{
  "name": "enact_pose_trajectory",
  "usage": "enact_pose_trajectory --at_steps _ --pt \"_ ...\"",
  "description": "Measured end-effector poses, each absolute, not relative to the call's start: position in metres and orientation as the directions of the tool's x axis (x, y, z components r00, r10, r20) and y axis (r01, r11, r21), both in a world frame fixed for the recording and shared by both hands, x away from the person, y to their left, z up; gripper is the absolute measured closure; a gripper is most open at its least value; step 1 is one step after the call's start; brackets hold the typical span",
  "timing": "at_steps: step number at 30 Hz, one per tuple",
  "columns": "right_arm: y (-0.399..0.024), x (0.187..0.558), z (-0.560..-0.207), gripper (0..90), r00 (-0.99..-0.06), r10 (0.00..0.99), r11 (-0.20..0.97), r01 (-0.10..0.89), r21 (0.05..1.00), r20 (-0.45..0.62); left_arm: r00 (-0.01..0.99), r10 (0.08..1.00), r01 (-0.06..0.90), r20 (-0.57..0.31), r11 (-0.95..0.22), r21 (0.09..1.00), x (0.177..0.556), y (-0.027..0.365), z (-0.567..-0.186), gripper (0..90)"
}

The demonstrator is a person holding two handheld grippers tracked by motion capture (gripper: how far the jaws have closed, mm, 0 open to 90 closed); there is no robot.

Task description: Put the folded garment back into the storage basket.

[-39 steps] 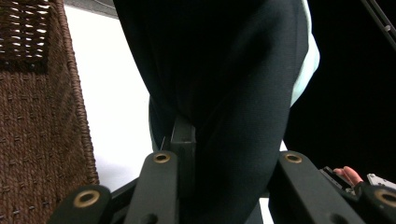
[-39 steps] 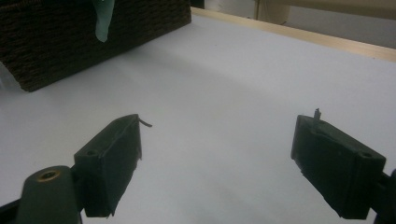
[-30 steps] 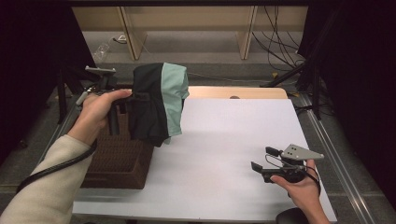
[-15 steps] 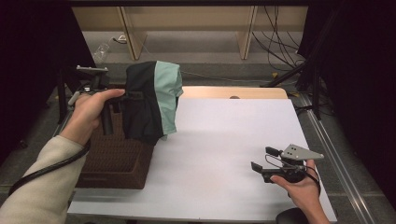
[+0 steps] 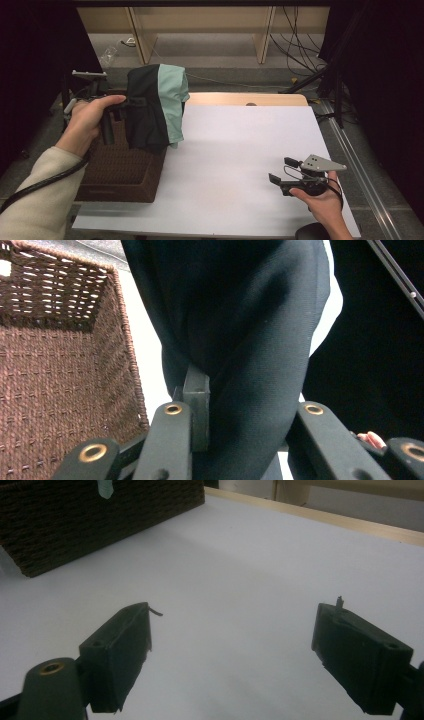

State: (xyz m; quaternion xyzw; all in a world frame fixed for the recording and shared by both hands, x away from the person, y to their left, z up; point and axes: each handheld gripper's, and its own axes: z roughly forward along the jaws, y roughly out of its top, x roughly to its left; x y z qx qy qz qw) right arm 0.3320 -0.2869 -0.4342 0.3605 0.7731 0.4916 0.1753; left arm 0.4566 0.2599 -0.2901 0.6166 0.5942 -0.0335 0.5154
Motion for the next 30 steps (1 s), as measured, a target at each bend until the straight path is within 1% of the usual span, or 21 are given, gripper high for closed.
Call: enact_pose_trajectory --at_steps 30 --pt "-0.287 0.332 -0.434 16.9 -0.679 0.729 0.258 0.383 0.887 0.082 0.273 0.694 0.75 -0.667 0.28 0.599 0.449 0.282 -0.28 70.2"
